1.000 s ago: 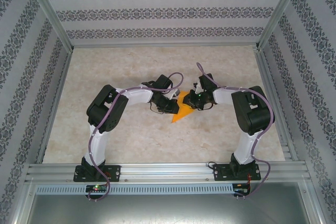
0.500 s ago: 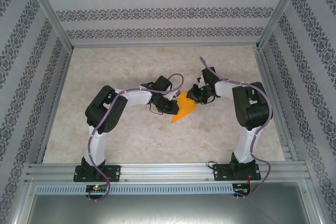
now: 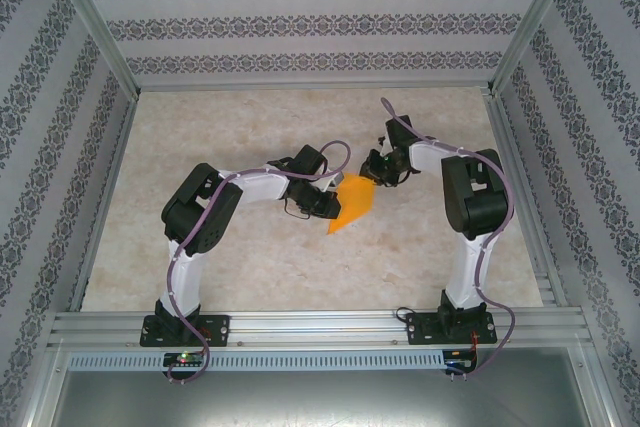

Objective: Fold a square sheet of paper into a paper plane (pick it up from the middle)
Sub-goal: Fourth fold the wing at the center of the table.

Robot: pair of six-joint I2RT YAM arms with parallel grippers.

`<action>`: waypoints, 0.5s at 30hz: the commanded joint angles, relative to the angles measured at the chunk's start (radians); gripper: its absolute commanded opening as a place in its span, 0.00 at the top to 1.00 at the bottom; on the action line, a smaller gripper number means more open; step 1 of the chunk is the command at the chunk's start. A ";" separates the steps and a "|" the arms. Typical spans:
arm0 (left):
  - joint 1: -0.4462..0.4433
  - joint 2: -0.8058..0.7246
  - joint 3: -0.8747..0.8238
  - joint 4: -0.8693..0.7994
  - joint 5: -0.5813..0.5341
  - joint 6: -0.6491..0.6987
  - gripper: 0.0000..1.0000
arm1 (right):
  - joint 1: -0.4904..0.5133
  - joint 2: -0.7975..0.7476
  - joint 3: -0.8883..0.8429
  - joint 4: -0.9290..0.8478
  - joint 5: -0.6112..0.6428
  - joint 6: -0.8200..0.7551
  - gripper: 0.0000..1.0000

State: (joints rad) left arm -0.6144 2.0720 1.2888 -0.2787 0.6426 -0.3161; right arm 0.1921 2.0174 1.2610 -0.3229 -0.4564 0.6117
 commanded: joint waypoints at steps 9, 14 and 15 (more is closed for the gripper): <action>-0.005 0.081 -0.066 -0.209 -0.147 0.037 0.89 | -0.043 0.010 0.081 -0.071 0.137 -0.078 0.87; -0.005 0.086 -0.051 -0.202 -0.125 0.031 0.89 | -0.044 -0.100 0.037 -0.070 0.103 -0.084 0.87; -0.005 0.084 -0.047 -0.200 -0.121 0.028 0.88 | -0.042 -0.116 0.026 -0.070 0.083 -0.083 0.87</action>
State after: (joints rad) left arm -0.6144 2.0712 1.2926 -0.2798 0.6434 -0.3134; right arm 0.1505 1.9884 1.3067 -0.3779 -0.3500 0.5495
